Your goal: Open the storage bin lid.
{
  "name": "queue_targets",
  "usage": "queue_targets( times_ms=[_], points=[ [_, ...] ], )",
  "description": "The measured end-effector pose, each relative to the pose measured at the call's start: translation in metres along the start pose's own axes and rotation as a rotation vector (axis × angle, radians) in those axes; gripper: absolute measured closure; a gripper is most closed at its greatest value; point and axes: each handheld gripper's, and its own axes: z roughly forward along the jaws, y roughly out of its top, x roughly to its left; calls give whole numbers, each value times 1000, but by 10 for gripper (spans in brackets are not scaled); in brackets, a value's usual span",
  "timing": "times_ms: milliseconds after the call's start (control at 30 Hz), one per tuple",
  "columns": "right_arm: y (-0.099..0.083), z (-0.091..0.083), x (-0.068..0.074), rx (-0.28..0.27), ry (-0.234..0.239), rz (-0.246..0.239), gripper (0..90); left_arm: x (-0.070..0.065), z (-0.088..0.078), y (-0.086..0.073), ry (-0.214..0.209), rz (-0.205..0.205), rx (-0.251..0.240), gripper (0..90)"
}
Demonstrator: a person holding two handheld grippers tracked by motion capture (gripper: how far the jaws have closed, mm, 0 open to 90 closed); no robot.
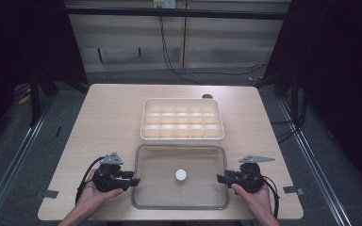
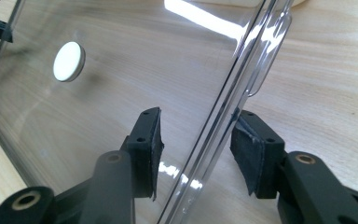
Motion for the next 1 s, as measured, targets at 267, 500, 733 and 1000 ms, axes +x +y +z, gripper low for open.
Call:
queue_targets(
  times_ms=[267, 500, 733, 1000],
  points=[
    [0, 1, 0, 8, -30, -16, 535, -1, 5, 1, 3, 3, 20, 557],
    [-1, 3, -3, 11, -44, -8, 524, 0, 11, 3, -11, -3, 44, 526],
    [-1, 7, -5, 27, -45, 11, 504, -1, 15, 2, -22, -5, 60, 471],
    [-1, 8, -5, 22, -49, 10, 456, -3, 18, 2, -26, 17, 65, 421]
  ],
)
